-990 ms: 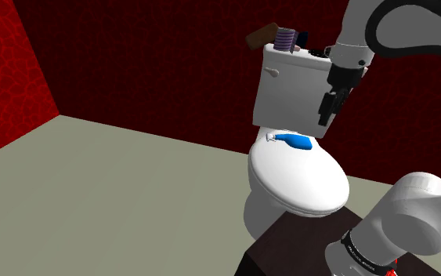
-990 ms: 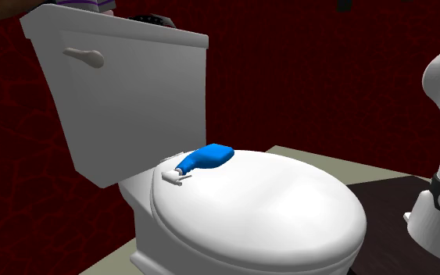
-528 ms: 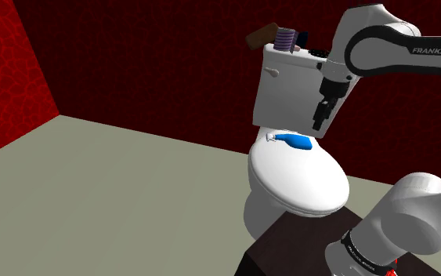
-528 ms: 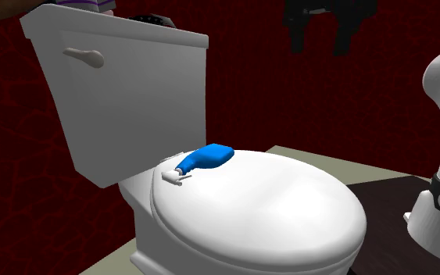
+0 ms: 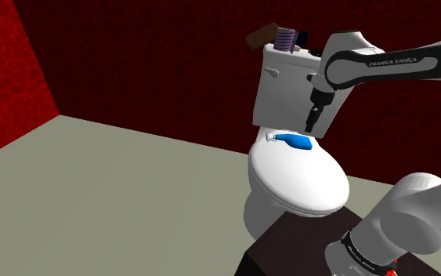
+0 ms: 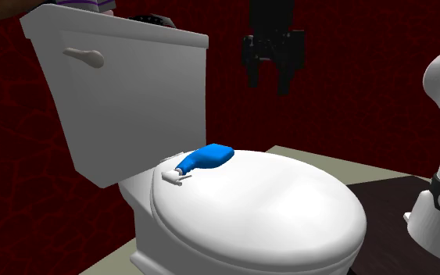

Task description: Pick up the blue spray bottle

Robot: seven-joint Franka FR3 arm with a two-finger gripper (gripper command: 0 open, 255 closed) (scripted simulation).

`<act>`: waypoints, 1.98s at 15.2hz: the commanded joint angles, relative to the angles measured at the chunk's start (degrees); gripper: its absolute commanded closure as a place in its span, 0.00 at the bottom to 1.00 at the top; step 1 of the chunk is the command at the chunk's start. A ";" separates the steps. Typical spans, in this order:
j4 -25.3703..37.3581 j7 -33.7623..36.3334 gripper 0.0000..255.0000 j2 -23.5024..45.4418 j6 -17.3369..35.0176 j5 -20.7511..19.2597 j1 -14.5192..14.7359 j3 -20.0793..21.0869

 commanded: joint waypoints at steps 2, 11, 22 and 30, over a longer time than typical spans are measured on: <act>1.19 -4.63 0.00 5.53 5.18 0.13 0.32 -3.30; 9.83 -22.07 0.00 26.60 18.26 8.92 1.58 -11.29; 25.38 -41.28 0.00 49.98 23.78 25.17 -4.64 -8.65; 24.82 -42.59 0.00 53.59 27.67 27.38 -5.69 -7.30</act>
